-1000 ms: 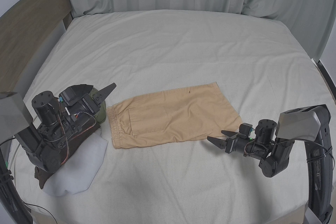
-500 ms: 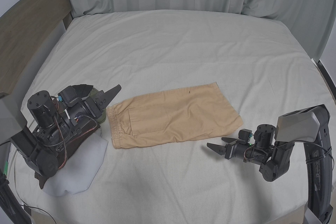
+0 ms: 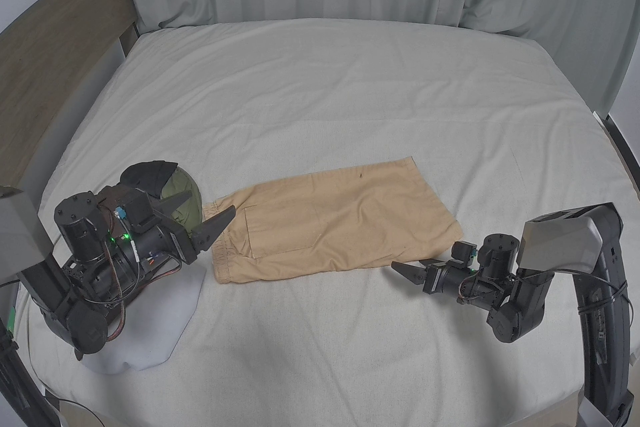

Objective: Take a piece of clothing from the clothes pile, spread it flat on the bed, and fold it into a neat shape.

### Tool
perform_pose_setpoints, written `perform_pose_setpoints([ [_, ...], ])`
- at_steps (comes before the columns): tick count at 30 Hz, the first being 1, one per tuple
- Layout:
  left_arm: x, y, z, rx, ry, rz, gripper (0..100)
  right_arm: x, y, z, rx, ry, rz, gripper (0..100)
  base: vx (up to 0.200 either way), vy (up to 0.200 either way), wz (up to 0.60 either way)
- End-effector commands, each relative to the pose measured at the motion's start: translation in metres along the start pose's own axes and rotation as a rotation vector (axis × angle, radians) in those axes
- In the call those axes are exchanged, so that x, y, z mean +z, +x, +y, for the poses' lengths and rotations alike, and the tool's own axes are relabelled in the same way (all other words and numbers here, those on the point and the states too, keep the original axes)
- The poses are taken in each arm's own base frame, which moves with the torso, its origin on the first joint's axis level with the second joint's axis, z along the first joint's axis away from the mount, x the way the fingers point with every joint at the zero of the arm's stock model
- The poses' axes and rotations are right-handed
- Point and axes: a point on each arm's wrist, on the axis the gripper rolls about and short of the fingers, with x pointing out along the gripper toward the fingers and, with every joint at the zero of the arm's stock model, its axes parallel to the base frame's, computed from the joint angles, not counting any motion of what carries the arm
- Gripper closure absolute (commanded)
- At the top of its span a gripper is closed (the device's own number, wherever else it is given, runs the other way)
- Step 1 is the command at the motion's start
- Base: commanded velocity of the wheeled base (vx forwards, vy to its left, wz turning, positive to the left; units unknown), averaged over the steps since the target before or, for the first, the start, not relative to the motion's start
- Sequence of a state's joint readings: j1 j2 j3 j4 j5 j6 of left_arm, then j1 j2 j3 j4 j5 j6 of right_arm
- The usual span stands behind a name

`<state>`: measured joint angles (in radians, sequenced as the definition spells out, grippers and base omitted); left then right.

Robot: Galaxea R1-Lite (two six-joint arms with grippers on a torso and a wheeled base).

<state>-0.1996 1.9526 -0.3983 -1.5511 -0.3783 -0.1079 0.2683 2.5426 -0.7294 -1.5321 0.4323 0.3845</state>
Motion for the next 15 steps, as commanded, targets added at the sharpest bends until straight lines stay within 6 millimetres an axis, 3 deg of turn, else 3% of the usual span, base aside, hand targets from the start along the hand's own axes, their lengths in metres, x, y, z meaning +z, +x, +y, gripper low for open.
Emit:
perform_pose_setpoints([
  [1,-0.006,0.000,0.002,0.006,-0.007,0.019,0,-0.005,0.010,-0.001,0.010,0.011,0.003,0,0.000,0.000,0.00],
  [15,-0.008,0.002,0.003,0.007,-0.011,0.028,0,-0.003,0.042,0.014,0.032,0.093,-0.028,0,0.000,0.000,0.00],
])
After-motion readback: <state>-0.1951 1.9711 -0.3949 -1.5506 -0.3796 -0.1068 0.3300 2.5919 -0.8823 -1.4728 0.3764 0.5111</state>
